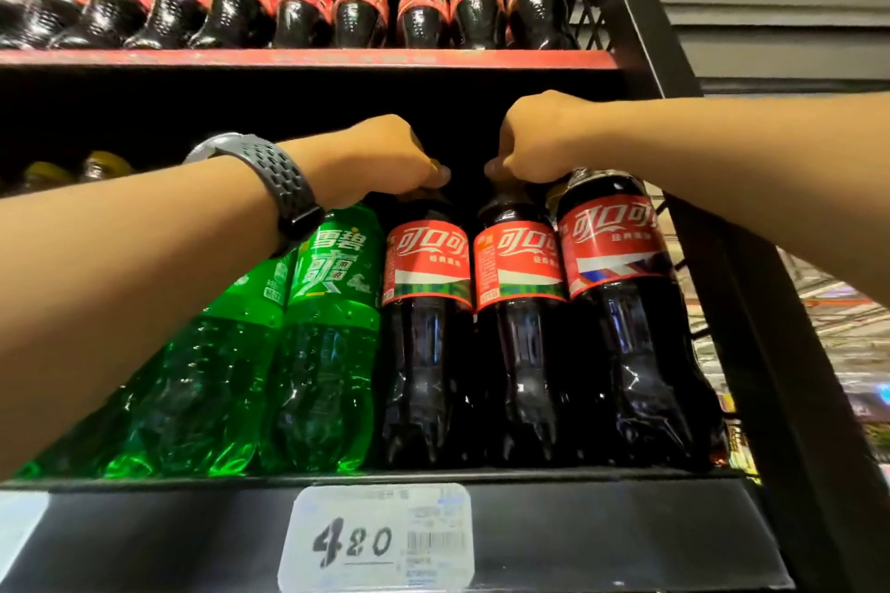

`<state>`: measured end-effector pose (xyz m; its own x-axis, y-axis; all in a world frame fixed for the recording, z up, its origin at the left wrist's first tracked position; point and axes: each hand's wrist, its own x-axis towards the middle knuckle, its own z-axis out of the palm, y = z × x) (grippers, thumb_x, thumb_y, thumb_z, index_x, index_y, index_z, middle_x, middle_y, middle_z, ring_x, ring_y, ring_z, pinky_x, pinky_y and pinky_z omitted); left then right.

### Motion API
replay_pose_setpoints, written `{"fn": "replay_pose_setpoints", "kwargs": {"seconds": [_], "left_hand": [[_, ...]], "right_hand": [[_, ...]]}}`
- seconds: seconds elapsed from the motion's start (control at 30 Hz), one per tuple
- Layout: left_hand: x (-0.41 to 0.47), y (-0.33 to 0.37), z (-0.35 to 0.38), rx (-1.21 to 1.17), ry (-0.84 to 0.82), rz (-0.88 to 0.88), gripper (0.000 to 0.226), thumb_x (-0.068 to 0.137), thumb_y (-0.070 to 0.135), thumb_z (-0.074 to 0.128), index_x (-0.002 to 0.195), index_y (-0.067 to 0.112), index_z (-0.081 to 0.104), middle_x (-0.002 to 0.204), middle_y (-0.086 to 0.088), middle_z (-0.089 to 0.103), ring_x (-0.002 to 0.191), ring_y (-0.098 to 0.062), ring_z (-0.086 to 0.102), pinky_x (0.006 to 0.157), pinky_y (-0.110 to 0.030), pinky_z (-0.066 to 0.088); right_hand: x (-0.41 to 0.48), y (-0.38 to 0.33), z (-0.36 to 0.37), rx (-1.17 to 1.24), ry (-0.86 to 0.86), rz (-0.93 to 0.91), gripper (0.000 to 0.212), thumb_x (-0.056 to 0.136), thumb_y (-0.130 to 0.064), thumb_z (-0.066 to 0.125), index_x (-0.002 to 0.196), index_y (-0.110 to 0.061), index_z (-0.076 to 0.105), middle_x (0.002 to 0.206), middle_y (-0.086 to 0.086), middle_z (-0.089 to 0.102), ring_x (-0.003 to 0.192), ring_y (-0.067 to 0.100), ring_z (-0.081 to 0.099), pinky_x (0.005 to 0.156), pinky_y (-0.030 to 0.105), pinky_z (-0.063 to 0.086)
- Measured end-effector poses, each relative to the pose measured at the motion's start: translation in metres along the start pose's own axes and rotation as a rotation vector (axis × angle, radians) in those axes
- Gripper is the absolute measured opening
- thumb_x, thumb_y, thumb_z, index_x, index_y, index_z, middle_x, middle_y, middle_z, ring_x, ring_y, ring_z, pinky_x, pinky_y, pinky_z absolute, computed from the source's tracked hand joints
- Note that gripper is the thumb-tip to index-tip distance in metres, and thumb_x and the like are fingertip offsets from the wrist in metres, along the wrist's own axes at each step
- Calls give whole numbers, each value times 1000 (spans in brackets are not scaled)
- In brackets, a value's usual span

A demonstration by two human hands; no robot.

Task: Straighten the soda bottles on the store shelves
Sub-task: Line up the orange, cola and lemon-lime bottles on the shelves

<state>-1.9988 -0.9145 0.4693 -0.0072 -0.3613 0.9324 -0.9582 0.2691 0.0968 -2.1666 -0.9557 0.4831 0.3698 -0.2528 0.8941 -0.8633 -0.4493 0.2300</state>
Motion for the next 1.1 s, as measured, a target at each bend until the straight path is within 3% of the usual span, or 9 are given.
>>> {"fn": "replay_pose_setpoints", "kwargs": {"seconds": [0.2,0.33,0.63,0.77,0.83,0.9,1.0,1.1], "left_hand": [[1,-1,2,49,4,-2,25,84,33,69,95,11,70,95,-5,68,88,-20,62,72,-29,48],[1,-6,1,9,64,4,26,77,41,75,86,17,71,81,2,67,74,-10,58,57,-24,42],[2,-2,6,103,111,26,22,76,32,75,88,14,73,88,-5,70,85,-22,64,67,-29,49],[1,8,11,232,149,133,27,78,36,66,101,22,69,103,-2,69,95,-22,62,77,-30,49],[2,18,17,226,140,175,32,79,45,64,100,21,69,100,-1,68,93,-23,61,76,-29,47],[4,29,23,219,113,201,38,79,54,63,96,20,69,93,0,67,86,-22,61,70,-28,45],[6,43,35,226,66,231,41,80,54,63,96,17,69,92,-1,68,82,-19,61,65,-28,45],[7,49,44,220,19,244,38,80,53,65,95,17,68,89,1,66,79,-17,60,56,-26,43]], "right_hand": [[0,0,2,-33,18,12,45,83,-53,63,98,-11,63,90,7,62,82,28,60,66,32,47],[-1,2,0,-3,-6,6,41,85,-48,62,105,-13,66,100,8,66,90,27,61,72,32,49],[-8,-2,1,-28,3,2,42,88,-45,59,111,-11,64,106,9,64,95,27,60,75,32,49],[-12,-6,-12,-192,-36,-3,34,97,-29,47,118,-5,60,113,13,63,97,30,60,76,34,49],[-16,-6,-24,-370,-96,-5,25,96,-15,44,111,-5,62,100,11,63,75,24,56,55,26,42],[-17,-3,-33,-534,-169,-25,18,94,-10,44,99,-6,61,78,5,55,59,17,44,47,23,30],[-15,-1,-36,-678,-283,-86,17,94,-10,45,89,-7,61,71,4,50,66,20,49,64,26,41],[-10,1,-31,-796,-328,-123,26,94,-10,46,68,-10,53,68,4,49,62,17,46,72,30,39]]}}
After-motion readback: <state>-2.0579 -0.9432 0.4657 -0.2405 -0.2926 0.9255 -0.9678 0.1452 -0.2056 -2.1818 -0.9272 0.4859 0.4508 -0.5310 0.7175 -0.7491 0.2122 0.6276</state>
